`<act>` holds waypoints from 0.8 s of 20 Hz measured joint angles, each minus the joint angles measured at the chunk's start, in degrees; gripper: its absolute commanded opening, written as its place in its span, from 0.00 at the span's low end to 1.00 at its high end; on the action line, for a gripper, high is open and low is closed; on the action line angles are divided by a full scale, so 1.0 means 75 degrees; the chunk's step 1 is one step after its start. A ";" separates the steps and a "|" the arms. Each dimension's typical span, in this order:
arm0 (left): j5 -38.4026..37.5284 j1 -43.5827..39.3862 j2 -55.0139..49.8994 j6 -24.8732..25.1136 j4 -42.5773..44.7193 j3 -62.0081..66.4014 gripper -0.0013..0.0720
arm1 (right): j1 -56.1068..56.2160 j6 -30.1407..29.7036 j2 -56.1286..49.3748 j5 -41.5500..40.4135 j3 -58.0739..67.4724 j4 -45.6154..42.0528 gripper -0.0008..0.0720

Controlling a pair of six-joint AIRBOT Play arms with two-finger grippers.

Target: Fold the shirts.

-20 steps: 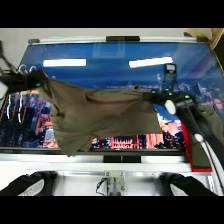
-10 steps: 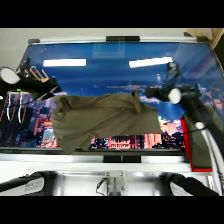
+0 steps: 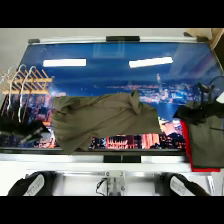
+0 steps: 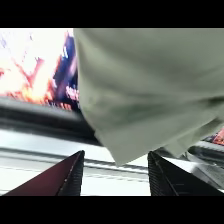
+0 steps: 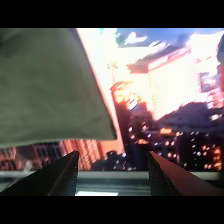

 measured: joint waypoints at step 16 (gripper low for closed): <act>0.3337 0.0122 0.0379 0.0192 -0.1032 -0.2731 0.55 | -0.0358 -0.0329 0.0017 0.0481 -0.0344 0.0880 0.77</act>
